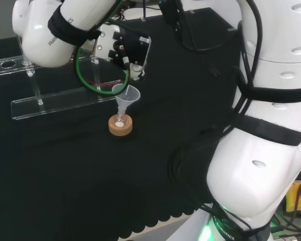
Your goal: Pour all the NaCl from the weighing funnel into the round-bottom flask.
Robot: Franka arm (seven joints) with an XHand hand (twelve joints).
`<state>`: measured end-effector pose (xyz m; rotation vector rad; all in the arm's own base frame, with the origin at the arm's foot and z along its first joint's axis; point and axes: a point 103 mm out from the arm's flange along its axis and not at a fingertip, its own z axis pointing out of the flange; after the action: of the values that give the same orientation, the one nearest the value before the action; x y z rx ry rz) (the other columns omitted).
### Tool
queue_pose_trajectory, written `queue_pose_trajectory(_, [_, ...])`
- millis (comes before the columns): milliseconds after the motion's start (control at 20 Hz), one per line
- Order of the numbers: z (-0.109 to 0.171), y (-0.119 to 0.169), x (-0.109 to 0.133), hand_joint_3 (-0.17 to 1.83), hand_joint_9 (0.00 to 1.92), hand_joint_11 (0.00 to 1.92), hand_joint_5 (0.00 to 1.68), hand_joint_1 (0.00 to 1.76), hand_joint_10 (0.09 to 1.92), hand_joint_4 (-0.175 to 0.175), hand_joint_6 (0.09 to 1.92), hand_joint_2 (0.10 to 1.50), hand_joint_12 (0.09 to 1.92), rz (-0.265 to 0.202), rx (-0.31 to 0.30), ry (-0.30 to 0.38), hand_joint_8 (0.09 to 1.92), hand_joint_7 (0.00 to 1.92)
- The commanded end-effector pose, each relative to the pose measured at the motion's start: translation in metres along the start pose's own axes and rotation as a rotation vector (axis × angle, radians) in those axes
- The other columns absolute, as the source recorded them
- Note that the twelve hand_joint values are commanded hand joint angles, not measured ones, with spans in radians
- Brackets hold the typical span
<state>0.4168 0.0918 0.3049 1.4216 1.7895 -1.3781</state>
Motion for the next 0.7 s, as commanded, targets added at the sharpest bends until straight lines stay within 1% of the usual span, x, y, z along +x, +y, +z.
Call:
queue_pose_trajectory(50, [0.01,0.004,-0.004,0.87,1.02,0.71,1.08,1.07,0.4,0.175,1.11,0.65,1.22,-0.007,0.017,0.062,0.64,0.72])
queue_pose_trajectory(100, [0.01,0.005,-0.003,0.87,1.02,0.71,1.08,1.07,0.4,0.175,1.11,0.65,1.22,-0.009,0.013,0.077,0.64,0.72])
queue_pose_trajectory(200, [0.018,0.005,-0.008,0.87,1.02,0.71,1.08,1.07,0.4,0.175,1.11,0.65,1.22,-0.021,-0.005,0.145,0.64,0.72])
queue_pose_trajectory(300, [0.024,0.006,-0.012,0.87,1.02,0.71,1.08,1.07,0.4,0.175,1.11,0.65,1.22,-0.028,-0.016,0.189,0.64,0.72])
queue_pose_trajectory(400, [0.029,0.007,-0.015,0.87,1.02,0.71,1.08,1.07,0.4,0.175,1.11,0.65,1.22,-0.032,-0.018,0.216,0.64,0.72])
queue_pose_trajectory(550, [0.03,0.008,-0.013,0.87,1.02,0.71,1.08,1.07,0.4,0.175,1.11,0.65,1.22,-0.03,-0.017,0.233,0.64,0.72])
queue_pose_trajectory(600, [0.032,0.008,-0.014,0.87,1.02,0.71,1.08,1.07,0.4,0.175,1.11,0.65,1.22,-0.026,-0.022,0.257,0.64,0.72])
queue_pose_trajectory(700, [0.029,0.009,-0.012,0.87,1.02,0.71,1.08,1.07,0.4,0.175,1.11,0.65,1.22,-0.034,-0.026,0.267,0.64,0.72])
